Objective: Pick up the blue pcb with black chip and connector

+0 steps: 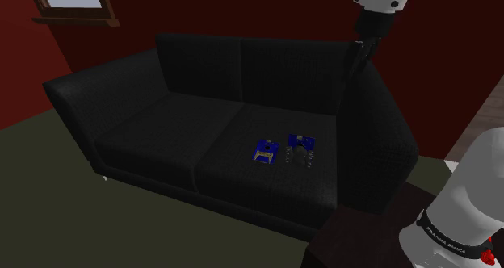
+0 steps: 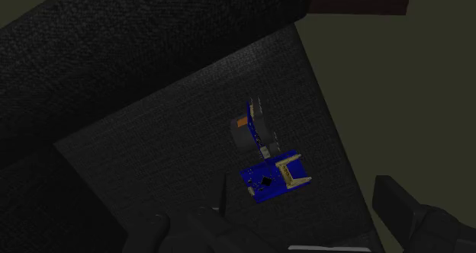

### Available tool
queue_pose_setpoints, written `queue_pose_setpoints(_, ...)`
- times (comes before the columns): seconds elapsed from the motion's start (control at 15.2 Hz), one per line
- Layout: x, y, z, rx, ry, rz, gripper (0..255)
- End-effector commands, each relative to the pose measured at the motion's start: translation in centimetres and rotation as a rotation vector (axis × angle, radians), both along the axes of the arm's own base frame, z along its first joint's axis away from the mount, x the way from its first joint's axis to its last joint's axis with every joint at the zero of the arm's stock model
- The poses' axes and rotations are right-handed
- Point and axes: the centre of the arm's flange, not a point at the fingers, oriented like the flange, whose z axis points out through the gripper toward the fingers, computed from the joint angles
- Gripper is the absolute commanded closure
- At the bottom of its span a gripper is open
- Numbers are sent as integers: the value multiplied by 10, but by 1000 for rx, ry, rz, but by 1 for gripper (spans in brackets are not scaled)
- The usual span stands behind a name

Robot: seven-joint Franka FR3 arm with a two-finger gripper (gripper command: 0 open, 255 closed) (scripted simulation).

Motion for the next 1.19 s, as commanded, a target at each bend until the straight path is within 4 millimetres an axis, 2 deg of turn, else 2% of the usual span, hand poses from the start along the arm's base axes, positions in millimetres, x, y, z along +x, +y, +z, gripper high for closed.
queue_pose_setpoints(0.0,0,0,0,0,0,0,0)
queue_pose_setpoints(1.12,105,2,-197,-12,-19,-101,0)
